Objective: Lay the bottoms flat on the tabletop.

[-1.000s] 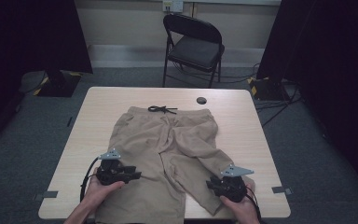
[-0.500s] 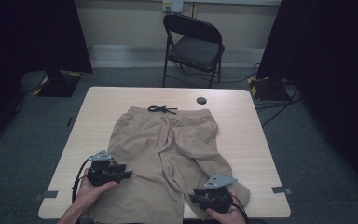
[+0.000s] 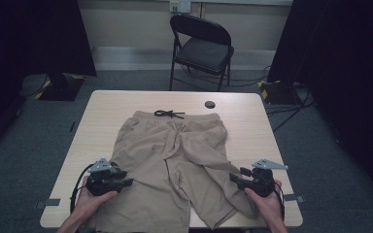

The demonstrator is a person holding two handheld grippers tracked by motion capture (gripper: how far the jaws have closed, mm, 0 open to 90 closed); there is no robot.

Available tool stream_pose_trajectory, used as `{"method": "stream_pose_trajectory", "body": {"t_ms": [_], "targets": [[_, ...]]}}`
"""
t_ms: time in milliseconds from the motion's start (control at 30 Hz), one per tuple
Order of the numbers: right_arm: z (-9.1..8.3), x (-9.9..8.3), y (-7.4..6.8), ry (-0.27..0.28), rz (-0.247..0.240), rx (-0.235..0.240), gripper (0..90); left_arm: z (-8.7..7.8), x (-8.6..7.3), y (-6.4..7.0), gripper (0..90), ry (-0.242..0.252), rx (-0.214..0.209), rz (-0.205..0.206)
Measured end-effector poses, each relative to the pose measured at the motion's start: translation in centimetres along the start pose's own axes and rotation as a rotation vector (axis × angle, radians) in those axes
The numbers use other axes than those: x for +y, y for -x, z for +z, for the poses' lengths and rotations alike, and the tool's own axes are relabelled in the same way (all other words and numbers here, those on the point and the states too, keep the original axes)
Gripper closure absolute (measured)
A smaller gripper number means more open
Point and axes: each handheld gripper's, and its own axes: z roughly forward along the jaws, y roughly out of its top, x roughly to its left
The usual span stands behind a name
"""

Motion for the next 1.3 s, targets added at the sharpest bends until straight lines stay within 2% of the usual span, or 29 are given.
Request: {"method": "stream_pose_trajectory", "body": {"t_ms": [67,167,233,300,433,467,500,600,700,733,767,833,867,900,1000,1033,1167,1267,1300], "targets": [[0.9,-0.1,0.4,-0.027,0.015,0.011,45.4,-0.4,-0.2,-0.4,51.0,0.009,0.001,-0.034],[1.4,0.1,0.7,-0.027,-0.002,0.011,76.8,-0.5,-0.3,-0.6,51.1,0.011,-0.007,-0.049],[1.2,0.8,1.1,0.006,0.009,0.002,90.0,-0.4,-0.2,-0.5,51.0,0.01,0.002,-0.043],[0.7,1.7,1.8,0.052,0.035,-0.004,90.0,-0.5,-0.2,-0.6,50.9,0.01,0.001,-0.044],[-0.2,3.4,3.1,0.09,0.049,-0.036,89.2,-0.4,-0.2,-0.7,50.9,0.011,-0.009,-0.053],[-0.3,3.4,3.1,0.095,0.057,-0.036,73.3,-0.4,-0.2,-0.7,50.9,0.011,-0.007,-0.052],[-0.4,3.2,3.0,0.088,0.059,-0.026,63.1,-0.4,-0.2,-0.7,50.9,0.012,-0.007,-0.053],[-0.1,1.8,2.3,0.046,0.047,-0.011,49.9,-0.4,-0.2,-0.7,50.7,0.013,-0.008,-0.057],[0.2,0.1,1.7,0.016,0.056,0.007,44.6,-0.4,-0.2,-0.6,50.0,0.015,-0.006,-0.054],[0.4,-0.3,1.5,0.0,0.047,0.003,46.2,-0.4,-0.2,-0.6,49.8,0.014,-0.004,-0.052],[0.6,-0.7,1.4,-0.022,0.046,0.0,52.6,-0.4,-0.2,-0.6,49.8,0.014,-0.007,-0.055],[1.0,-1.0,1.1,-0.052,0.007,0.01,80.8,-0.4,-0.2,-0.7,49.8,0.014,-0.01,-0.059],[1.0,-0.9,1.0,-0.047,-0.006,0.008,88.4,-0.4,-0.2,-0.7,49.9,0.014,-0.01,-0.059],[0.8,-0.5,0.9,-0.025,-0.004,0.019,89.9,-0.4,-0.2,-0.7,49.9,0.015,-0.009,-0.061],[0.0,1.6,1.5,0.064,0.026,0.003,90.0,-0.4,-0.2,-0.8,49.8,0.014,-0.01,-0.065],[-0.3,2.7,2.1,0.095,0.033,-0.017,90.0,-0.4,-0.2,-0.8,49.8,0.014,-0.01,-0.065],[-0.7,5.9,4.1,0.157,0.042,-0.055,90.0,-0.4,-0.2,-0.8,49.7,0.011,-0.011,-0.06],[0.0,7.5,5.6,0.142,0.026,-0.118,90.0,-0.4,-0.2,-0.8,49.7,0.015,-0.013,-0.061],[0.3,7.7,6.2,0.133,0.03,-0.123,90.0,-0.4,-0.2,-0.7,49.7,0.014,-0.008,-0.058]]}}
